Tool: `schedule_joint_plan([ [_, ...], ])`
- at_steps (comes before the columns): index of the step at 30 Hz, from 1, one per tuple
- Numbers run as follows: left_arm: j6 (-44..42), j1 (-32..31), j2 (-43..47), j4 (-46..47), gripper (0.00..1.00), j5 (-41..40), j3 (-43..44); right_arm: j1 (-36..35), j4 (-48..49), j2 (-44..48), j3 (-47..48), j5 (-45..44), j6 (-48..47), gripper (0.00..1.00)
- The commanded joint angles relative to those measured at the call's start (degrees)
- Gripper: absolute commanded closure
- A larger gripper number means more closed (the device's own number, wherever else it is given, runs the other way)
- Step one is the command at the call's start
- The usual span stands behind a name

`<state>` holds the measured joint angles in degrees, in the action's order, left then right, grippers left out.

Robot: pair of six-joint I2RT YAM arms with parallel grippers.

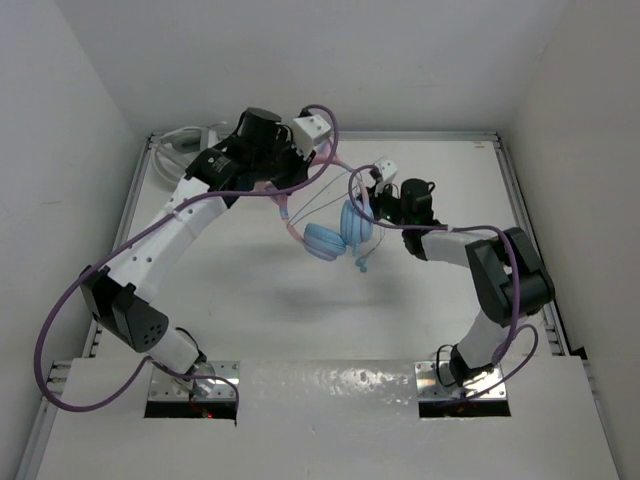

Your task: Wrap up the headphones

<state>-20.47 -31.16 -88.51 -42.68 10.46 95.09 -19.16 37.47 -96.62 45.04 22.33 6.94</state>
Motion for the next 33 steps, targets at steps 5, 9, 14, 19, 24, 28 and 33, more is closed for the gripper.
schedule_joint_plan([
  [5,9.74,0.13,1.85,-1.97,1.00,5.27,8.88,-2.20,26.77,-7.00,-2.24,7.82,18.37,0.62],
  [9,12.20,0.22,1.15,-3.46,1.00,7.20,15.19,-4.30,25.11,-10.16,-0.57,6.51,18.29,0.59],
  [14,13.52,0.22,-0.26,-4.78,1.00,6.24,22.14,-5.36,21.16,-9.82,-1.18,-0.07,19.60,0.58],
  [19,15.10,0.13,-0.44,-5.58,1.00,8.34,24.18,-7.11,22.55,-10.35,-1.26,0.61,22.49,0.76],
  [24,16.34,0.83,0.62,-4.96,1.00,7.38,23.91,-10.28,22.28,-8.76,-4.15,-2.20,24.00,0.83],
  [28,18.53,2.06,0.09,-5.05,1.00,8.44,25.05,-11.43,29.20,-9.38,-7.75,-3.87,24.70,1.00],
  [33,25.90,10.22,-1.57,-1.37,1.00,14.83,23.83,-16.15,28.46,-5.61,-12.85,-6.58,20.59,1.00],
])
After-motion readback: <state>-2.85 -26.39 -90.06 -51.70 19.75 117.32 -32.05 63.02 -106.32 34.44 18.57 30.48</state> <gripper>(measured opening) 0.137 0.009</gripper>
